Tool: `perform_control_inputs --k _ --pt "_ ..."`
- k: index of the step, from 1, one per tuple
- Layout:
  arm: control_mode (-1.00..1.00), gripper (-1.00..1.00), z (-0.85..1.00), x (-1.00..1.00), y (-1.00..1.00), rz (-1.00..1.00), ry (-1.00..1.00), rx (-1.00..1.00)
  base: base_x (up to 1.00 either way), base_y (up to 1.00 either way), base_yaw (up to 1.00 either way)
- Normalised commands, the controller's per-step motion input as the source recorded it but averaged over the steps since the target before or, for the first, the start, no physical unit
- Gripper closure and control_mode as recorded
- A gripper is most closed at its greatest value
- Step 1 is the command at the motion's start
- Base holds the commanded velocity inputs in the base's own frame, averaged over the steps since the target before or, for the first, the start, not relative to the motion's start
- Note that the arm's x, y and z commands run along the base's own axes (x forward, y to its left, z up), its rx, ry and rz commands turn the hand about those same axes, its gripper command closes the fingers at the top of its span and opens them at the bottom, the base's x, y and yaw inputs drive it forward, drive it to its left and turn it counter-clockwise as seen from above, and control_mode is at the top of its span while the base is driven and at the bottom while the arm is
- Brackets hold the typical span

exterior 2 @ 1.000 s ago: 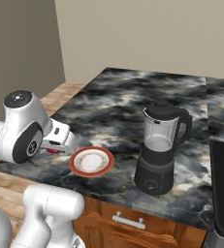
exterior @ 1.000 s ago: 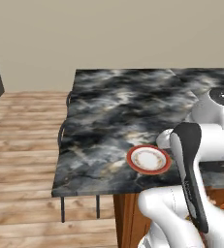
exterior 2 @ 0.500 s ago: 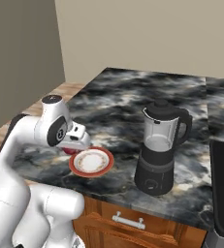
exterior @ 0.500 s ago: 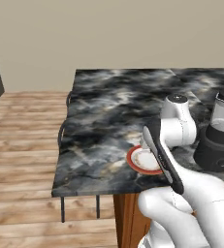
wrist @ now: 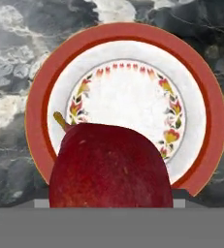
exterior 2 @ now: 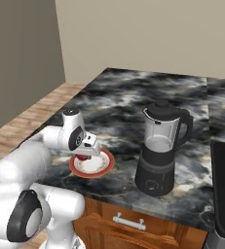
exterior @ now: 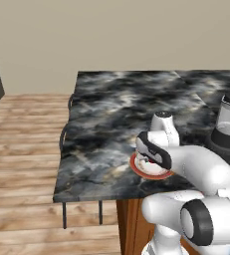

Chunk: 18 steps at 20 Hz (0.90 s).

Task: Pick the pear and tangerine from the fridge and place them on the plate next to the blender to make a fruit smoothie.

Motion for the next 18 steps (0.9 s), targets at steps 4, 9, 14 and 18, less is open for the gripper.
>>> perform_control_inputs --k 4,9,14,18 --pt "-1.00 -1.00 -0.58 0.95 -0.15 0.00 0.18 0.00 0.00 0.00 0.00" --pt "-1.00 -1.00 -0.07 0.43 -0.02 0.00 0.04 -0.01 0.00 0.00 0.00" --pt "-1.00 -1.00 0.01 0.04 0.00 0.00 0.02 0.00 0.00 0.00 0.00" --pt "-1.00 -1.00 0.21 -0.42 0.00 0.00 0.02 0.00 0.00 0.00 0.00"
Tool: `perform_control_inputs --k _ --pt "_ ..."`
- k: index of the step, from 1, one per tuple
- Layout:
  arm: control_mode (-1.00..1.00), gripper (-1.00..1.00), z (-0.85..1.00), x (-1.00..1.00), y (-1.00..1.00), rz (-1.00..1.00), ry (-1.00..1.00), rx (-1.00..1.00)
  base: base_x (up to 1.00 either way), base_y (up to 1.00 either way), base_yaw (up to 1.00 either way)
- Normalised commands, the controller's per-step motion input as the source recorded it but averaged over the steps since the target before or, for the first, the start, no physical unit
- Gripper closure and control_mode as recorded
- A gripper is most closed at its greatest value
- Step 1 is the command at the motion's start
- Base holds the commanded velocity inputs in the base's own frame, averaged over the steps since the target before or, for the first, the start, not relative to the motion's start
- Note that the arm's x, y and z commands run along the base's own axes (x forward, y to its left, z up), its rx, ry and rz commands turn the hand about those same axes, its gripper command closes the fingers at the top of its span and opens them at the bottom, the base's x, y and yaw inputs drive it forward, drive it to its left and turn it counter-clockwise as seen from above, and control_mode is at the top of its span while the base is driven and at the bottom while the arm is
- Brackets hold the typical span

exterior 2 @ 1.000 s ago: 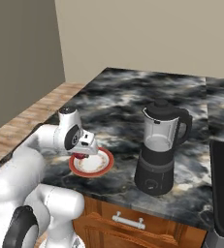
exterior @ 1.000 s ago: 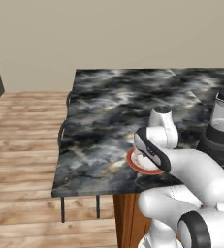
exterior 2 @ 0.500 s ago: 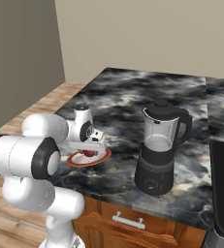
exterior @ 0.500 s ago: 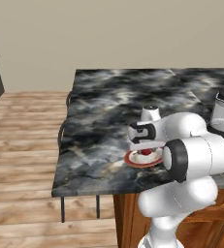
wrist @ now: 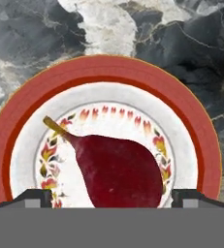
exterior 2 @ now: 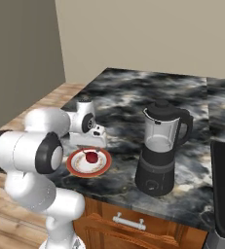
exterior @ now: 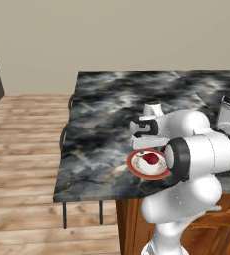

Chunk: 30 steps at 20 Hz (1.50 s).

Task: Pick the pear and tangerine from the fridge and place them on the plate next to the blender to make a fruit smoothie.

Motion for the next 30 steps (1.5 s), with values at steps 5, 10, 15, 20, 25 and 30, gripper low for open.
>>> perform_control_inputs --k 5,10,15,20,25,30 --pt "-1.00 -1.00 0.58 -0.84 0.07 0.00 -0.07 0.00 0.00 0.00 0.00" --pt "-1.00 -1.00 0.88 -0.80 0.30 0.00 -0.15 -0.05 0.00 0.00 0.00" --pt "-1.00 -1.00 0.91 -0.95 0.12 0.00 -0.27 -0.04 0.00 0.00 0.00" --pt "-1.00 -1.00 0.88 -1.00 0.00 0.03 -0.24 0.00 0.00 0.00 0.00" --pt "-1.00 -1.00 0.17 -0.89 0.00 0.01 -0.32 0.00 0.00 0.00 0.00" --pt "-1.00 -1.00 0.00 -0.39 0.00 0.01 -0.26 0.04 0.00 0.00 0.00"
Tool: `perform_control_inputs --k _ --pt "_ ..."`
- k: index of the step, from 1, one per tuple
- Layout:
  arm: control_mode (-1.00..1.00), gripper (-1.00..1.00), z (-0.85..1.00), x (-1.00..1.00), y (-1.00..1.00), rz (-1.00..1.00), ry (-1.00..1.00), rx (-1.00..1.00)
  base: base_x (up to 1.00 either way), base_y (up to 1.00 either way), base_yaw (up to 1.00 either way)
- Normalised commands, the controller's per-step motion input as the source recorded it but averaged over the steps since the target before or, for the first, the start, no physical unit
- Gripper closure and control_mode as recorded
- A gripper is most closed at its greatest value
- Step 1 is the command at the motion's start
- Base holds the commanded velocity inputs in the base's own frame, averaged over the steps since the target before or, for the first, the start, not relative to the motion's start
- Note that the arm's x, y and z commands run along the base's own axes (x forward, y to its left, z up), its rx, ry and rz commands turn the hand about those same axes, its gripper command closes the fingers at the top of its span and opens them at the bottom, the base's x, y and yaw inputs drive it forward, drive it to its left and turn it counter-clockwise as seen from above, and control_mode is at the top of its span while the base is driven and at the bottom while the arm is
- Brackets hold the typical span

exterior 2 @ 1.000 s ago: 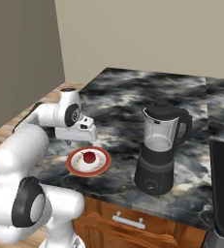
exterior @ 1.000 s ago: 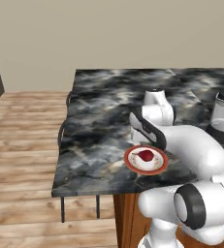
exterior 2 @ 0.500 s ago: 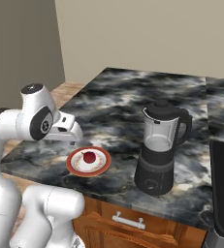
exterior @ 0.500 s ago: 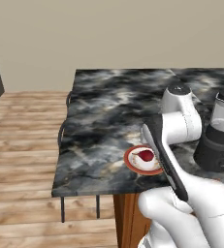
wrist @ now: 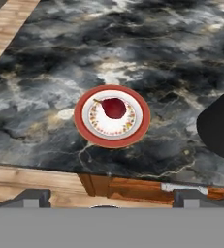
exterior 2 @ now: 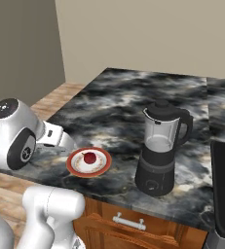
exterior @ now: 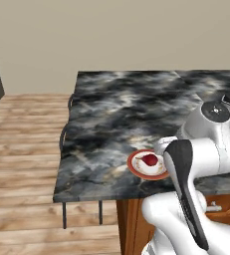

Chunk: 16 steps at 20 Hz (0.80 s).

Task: Pick the pear and tangerine from the fridge and place them on the plate next to the blender to make a fruit smoothie.

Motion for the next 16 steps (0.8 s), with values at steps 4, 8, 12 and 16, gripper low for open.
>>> perform_control_inputs --k 4,8,12,16 --pt "1.00 -1.00 0.00 0.00 0.00 0.00 0.00 0.00 -0.16 -0.02 -0.11" --pt "1.00 -1.00 0.00 0.00 0.00 0.00 0.00 0.00 -0.14 -0.22 -0.63" --pt "1.00 -1.00 0.00 0.00 0.00 0.00 0.00 0.00 0.00 -0.33 -0.78" --pt "1.00 -1.00 0.00 0.00 0.00 0.00 0.00 0.00 0.00 -0.34 -0.82"
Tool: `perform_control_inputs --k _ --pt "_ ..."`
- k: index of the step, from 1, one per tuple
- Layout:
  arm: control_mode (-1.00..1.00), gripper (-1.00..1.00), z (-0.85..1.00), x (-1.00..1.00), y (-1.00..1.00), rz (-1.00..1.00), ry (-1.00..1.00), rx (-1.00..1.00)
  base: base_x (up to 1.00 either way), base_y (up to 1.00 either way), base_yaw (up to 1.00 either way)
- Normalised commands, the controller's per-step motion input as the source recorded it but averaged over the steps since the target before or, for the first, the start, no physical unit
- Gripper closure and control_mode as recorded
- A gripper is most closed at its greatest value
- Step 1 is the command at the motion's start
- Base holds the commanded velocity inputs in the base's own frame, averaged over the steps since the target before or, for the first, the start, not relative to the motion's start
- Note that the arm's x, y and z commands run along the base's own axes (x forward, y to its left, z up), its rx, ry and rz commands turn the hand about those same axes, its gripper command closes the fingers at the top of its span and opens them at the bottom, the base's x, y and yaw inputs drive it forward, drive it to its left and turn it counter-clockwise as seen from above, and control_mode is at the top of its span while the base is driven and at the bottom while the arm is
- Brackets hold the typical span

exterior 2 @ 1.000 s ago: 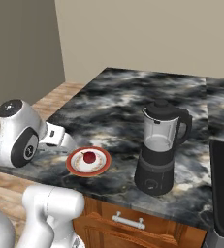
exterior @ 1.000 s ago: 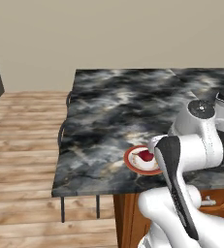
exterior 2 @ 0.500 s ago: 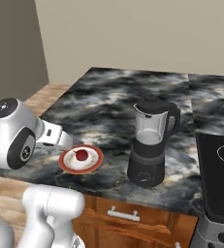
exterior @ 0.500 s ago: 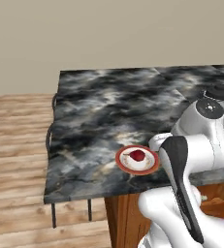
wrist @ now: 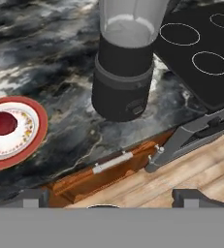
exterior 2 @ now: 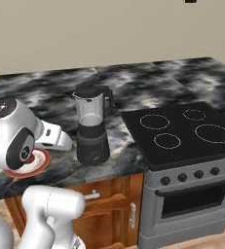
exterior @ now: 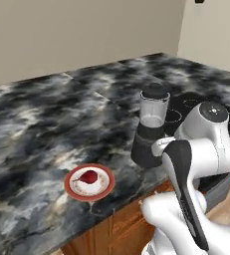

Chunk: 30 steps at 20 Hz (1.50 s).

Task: Pick the pear and tangerine from the fridge and place them on the plate next to the blender to make a fruit smoothie.

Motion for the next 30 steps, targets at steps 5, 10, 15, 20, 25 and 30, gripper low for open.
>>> perform_control_inputs --k 5,10,15,20,25,30 --pt "1.00 -1.00 0.00 0.00 0.00 0.00 0.00 0.00 0.00 -0.28 -0.85" --pt "1.00 -1.00 0.00 0.00 0.00 0.00 0.00 0.00 0.00 -0.46 -0.80" --pt "1.00 -1.00 0.00 0.00 0.00 0.00 0.00 0.00 0.09 -0.70 -0.70" --pt "1.00 -1.00 0.00 0.00 0.00 0.00 0.00 0.00 0.33 -0.78 -0.61" --pt "1.00 -1.00 0.00 0.00 0.00 0.00 0.00 0.00 0.70 -0.78 -0.48" --pt "1.00 -1.00 0.00 0.00 0.00 0.00 0.00 0.00 0.98 -0.46 -0.41"
